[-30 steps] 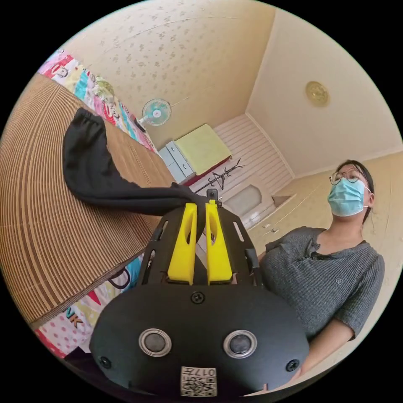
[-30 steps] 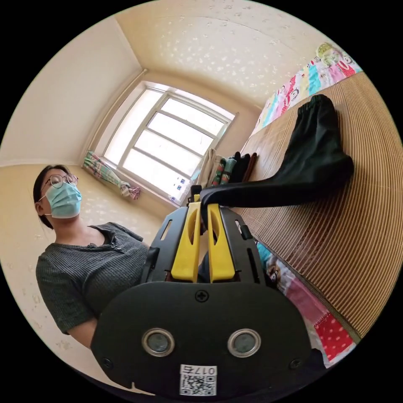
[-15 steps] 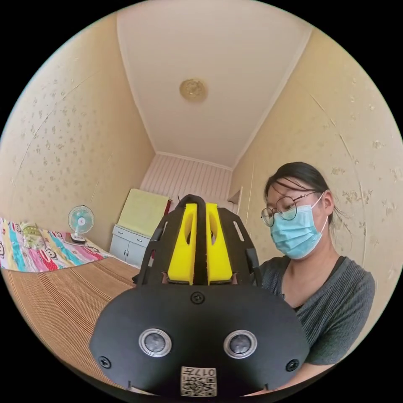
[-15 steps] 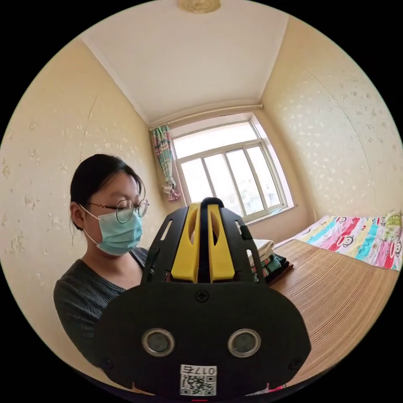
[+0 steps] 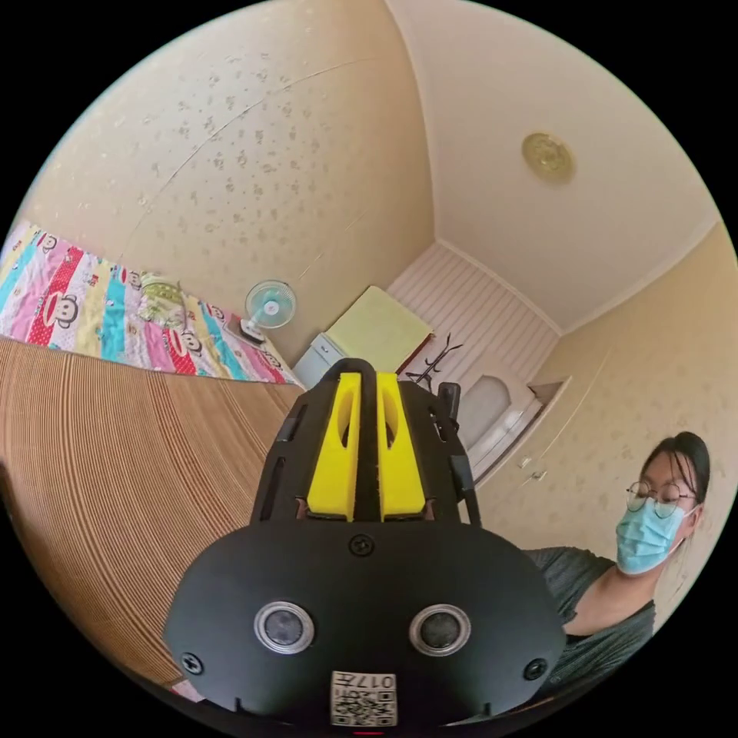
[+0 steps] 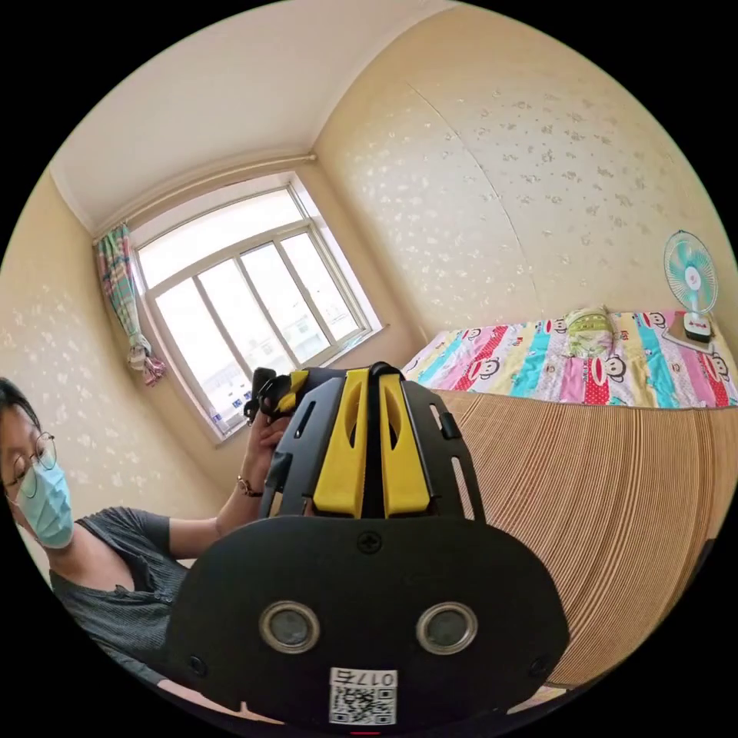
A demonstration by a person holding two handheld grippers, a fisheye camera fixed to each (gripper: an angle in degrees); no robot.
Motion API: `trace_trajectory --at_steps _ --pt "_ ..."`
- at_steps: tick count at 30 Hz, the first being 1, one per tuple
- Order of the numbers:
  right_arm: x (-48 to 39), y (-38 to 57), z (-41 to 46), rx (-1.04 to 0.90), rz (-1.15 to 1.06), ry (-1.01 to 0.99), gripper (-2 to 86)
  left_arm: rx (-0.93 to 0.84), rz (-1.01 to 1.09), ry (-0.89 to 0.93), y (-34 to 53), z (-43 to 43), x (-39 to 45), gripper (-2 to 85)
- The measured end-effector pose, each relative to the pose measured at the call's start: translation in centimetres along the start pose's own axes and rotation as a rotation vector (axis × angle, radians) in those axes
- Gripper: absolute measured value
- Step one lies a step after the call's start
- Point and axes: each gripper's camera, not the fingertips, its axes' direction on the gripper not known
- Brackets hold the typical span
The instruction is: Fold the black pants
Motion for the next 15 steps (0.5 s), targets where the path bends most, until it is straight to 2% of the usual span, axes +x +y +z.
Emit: trace_trajectory --at_steps 4,6,8,12,15 --pt "5.3 1.6 5.1 -0.104 0.104 0.047 1.9 -0.123 -0.075 -0.103 1.8 3.3 -7.7 4.0" --pt "5.8 7.0 7.7 -0.186 0.074 0.064 2.0 -0.185 -0.065 -0.106 5.6 3.5 -10.1 4.0" --pt "6.2 12.8 8.8 -0.242 0.086 -0.004 2.2 -0.266 -0.098 -0.055 13.2 2.8 -12.8 4.0" --pt "8.7 29.1 10.2 -0.378 0.337 -0.152 3.0 -0.416 -0.262 -0.043 27.2 2.9 -14.2 4.2" --pt "11.0 39.3 10.5 -0.51 0.603 -0.134 4.2 -0.52 -0.447 -0.126 36.8 3.2 -14.3 4.4"
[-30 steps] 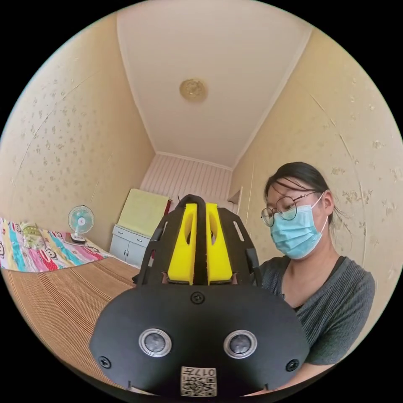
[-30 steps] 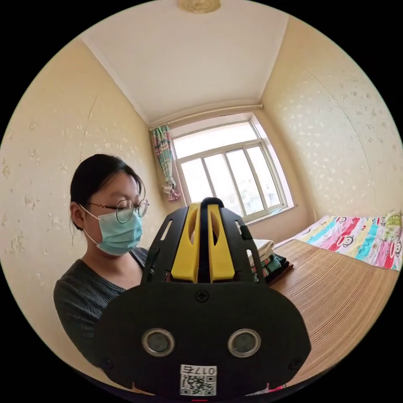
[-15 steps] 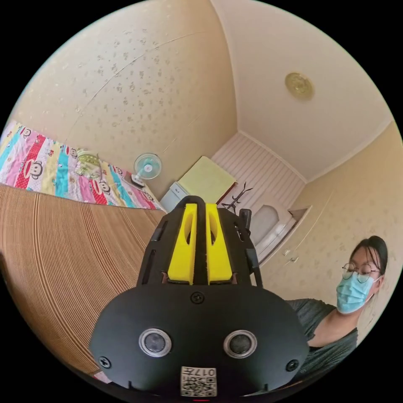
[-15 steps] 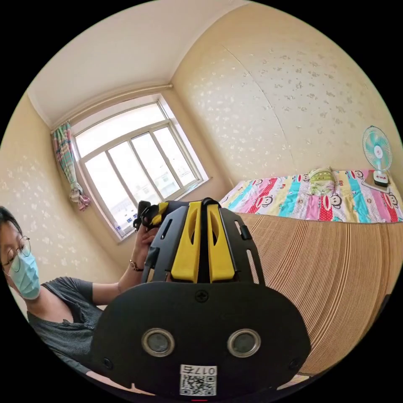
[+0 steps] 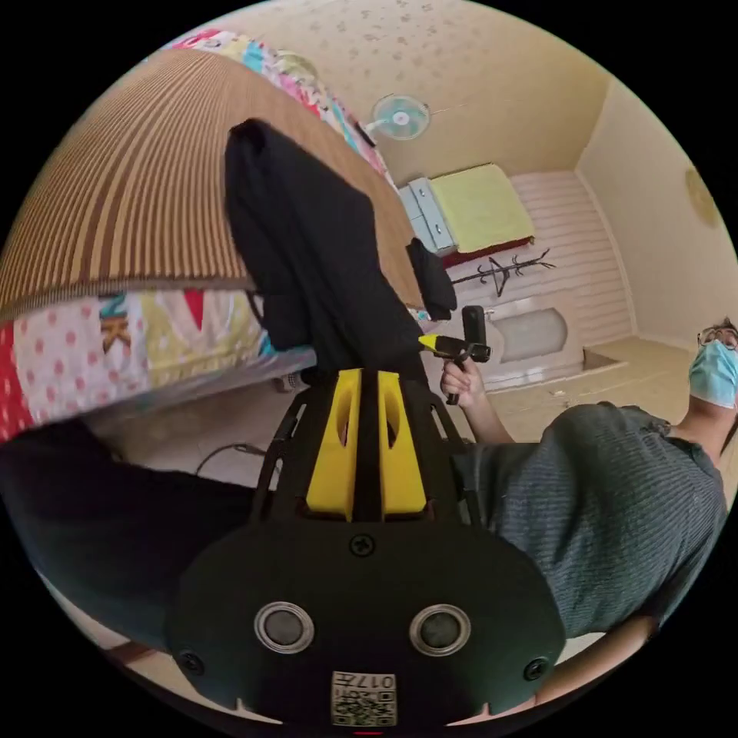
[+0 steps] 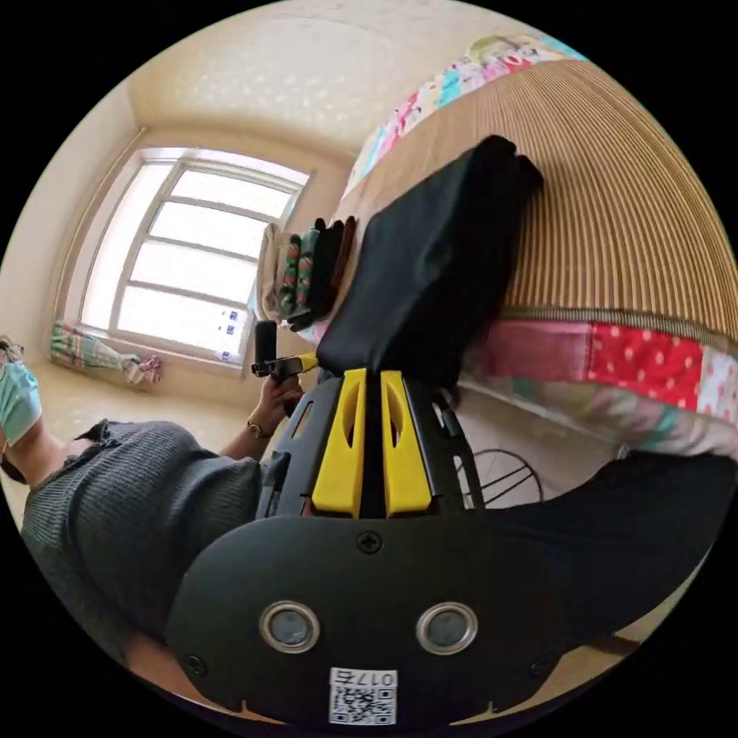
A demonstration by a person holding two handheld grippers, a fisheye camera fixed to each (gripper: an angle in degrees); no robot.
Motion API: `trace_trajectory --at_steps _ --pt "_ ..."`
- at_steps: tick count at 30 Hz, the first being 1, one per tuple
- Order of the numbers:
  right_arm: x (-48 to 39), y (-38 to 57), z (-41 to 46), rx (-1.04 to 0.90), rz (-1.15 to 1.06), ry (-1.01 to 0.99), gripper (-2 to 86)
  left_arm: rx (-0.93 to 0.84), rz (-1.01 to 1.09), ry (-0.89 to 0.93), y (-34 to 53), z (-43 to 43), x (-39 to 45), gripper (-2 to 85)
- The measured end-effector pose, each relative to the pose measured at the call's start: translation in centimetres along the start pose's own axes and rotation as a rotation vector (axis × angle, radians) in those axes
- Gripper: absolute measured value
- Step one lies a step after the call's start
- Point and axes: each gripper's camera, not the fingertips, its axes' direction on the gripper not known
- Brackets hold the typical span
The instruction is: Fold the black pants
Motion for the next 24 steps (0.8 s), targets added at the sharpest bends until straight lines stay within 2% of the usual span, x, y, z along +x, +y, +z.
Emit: trace_trajectory --at_steps 3,7,12,15,18,22,24 --pt "4.5 3.4 -1.4 0.114 0.164 -0.107 7.6 0.085 -0.117 0.012 3.1 -0.2 -1.8 5.8" --pt "5.0 0.9 -5.5 0.3 0.118 -0.147 14.7 0.261 -0.098 -0.039 -1.2 -3.9 -1.2 15.1" --pt "3.2 -9.7 -4.2 0.223 -0.05 0.015 21.0 0.275 -0.034 -0.18 -10.8 -3.0 -0.6 19.4" --pt "4.1 -13.9 -0.9 0.134 -0.004 0.11 23.3 0.31 -0.073 -0.263 -14.3 -1.2 -1.5 20.4" --pt "4.5 -14.3 2.4 0.095 -0.01 0.075 22.7 0.275 -0.113 -0.255 -15.4 1.2 -2.4 20.0" --pt "3.3 -10.8 3.7 0.163 -0.028 0.077 21.7 0.265 -0.133 -0.158 -12.1 3.3 -1.0 18.1" --pt "3.5 -8.7 4.3 0.17 -0.02 0.057 18.4 0.292 -0.163 -0.136 -10.3 3.8 -0.9 15.6"
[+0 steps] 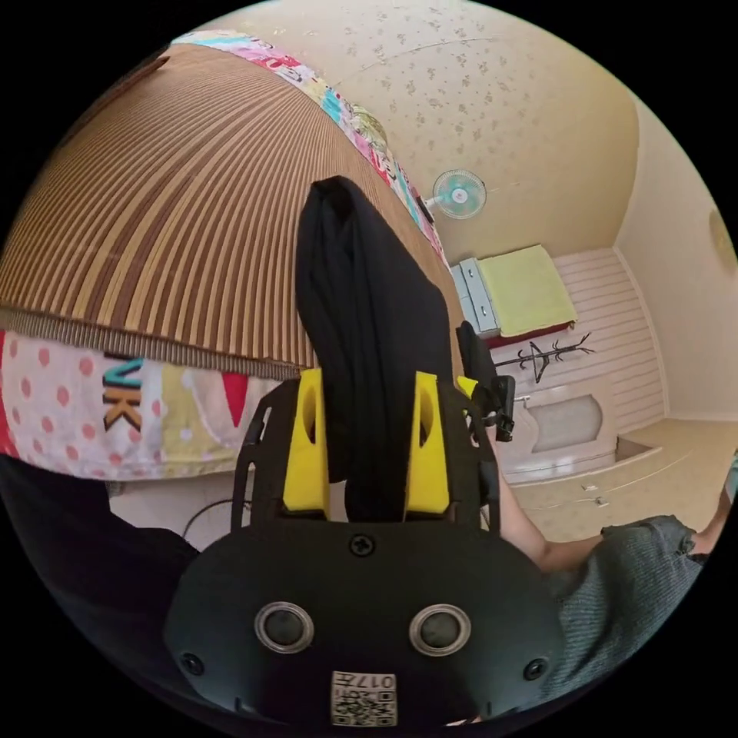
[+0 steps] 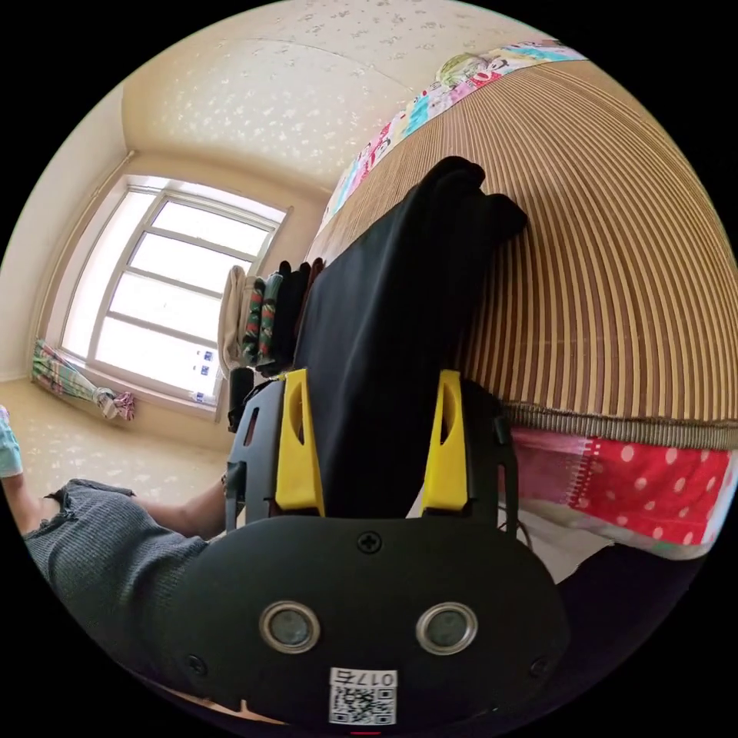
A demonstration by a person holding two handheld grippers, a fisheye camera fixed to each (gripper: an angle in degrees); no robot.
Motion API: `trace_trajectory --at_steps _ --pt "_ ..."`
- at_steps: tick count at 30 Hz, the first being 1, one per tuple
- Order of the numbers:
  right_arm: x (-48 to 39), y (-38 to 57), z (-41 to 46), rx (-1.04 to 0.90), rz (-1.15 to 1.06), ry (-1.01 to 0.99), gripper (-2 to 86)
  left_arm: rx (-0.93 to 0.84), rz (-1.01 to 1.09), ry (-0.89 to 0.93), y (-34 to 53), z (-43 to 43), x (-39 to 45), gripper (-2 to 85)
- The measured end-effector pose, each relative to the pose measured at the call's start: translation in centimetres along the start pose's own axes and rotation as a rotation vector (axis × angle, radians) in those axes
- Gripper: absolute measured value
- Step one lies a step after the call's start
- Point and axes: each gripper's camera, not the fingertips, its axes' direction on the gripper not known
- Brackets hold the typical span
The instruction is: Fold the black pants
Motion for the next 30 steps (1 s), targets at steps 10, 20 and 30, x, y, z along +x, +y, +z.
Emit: trace_trajectory --at_steps 10,20,30 --pt "-4.1 -1.9 2.5 -0.169 -0.056 -0.18 7.9 0.022 0.139 -0.026 -1.6 -5.6 6.1 8.6" --pt "-36.2 -13.4 12.1 -0.152 -0.558 -0.513 8.1 0.596 0.467 -0.475 -2.6 -39.2 20.4 8.9" --pt "-43.5 -16.4 30.4 -0.24 -0.35 -0.117 7.1 0.49 -0.202 -0.769 -9.9 -51.9 2.9 11.7"
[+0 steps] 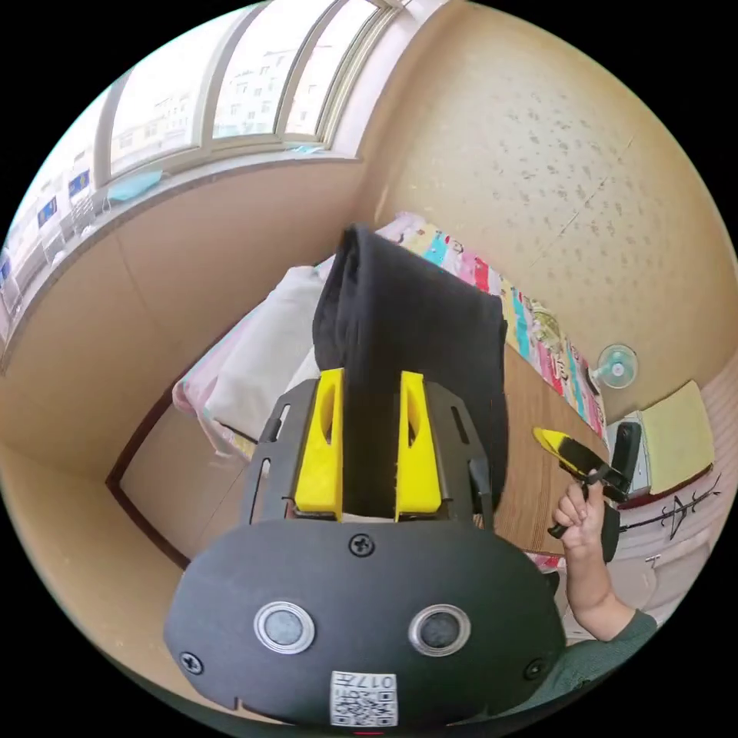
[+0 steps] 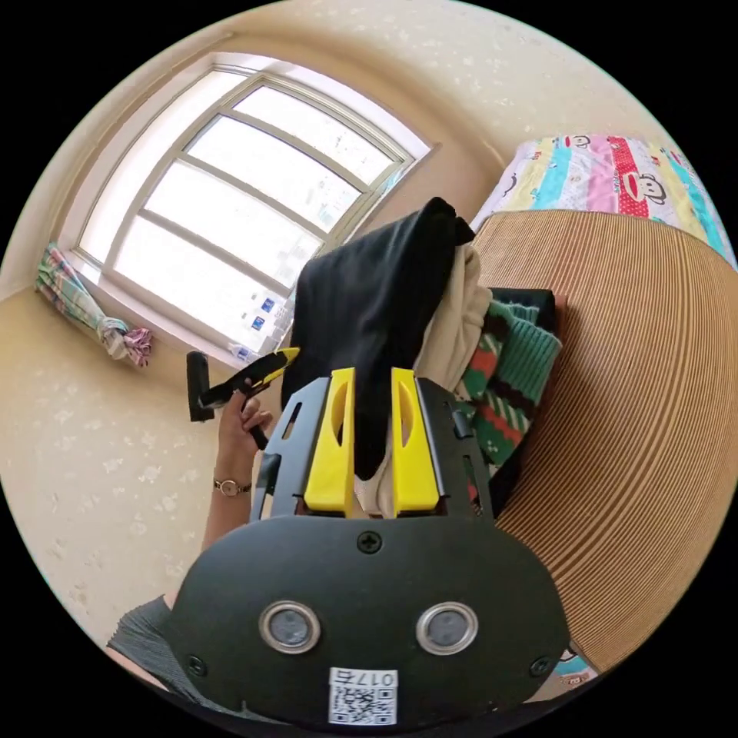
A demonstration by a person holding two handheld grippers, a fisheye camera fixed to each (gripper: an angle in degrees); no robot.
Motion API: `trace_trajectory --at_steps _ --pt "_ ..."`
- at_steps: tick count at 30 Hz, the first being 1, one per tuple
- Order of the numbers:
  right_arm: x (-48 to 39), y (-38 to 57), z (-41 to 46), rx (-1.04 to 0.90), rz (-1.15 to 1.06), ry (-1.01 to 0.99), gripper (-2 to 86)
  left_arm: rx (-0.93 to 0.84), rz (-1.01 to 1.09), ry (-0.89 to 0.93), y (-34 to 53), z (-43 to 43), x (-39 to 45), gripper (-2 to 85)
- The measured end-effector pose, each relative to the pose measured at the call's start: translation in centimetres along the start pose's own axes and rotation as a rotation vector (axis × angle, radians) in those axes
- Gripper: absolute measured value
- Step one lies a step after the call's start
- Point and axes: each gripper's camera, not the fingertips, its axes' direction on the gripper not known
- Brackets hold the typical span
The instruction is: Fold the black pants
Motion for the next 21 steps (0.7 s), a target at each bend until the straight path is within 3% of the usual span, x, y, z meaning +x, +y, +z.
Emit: trace_trajectory --at_steps 2,5,12,15,17,19,21 --pt "2.4 3.0 0.0 0.002 -0.003 -0.037 5.7 -0.043 -0.038 -0.05 1.9 4.7 -2.1 12.9" --pt "6.2 8.0 -2.4 -0.032 -0.026 0.029 4.2 0.172 -0.103 -0.015 5.2 3.9 -3.3 12.6" --pt "15.2 22.8 -19.5 0.029 0.052 0.271 2.7 0.241 -0.157 0.043 10.3 0.8 -1.6 13.0" --pt "17.0 31.1 -27.6 0.126 0.183 0.42 2.3 0.391 -0.12 0.144 16.9 -2.3 0.8 12.7" --pt "17.1 36.3 -31.8 0.202 0.267 0.517 1.8 0.456 -0.027 0.282 22.9 -2.8 3.6 6.7" --pt "16.9 41.4 -35.5 0.28 0.339 0.596 1.4 0.422 0.026 0.348 26.7 -1.4 6.1 4.6" --pt "17.4 47.4 -39.4 0.371 0.456 0.676 1.1 0.269 0.025 0.384 29.6 1.8 8.7 4.6"
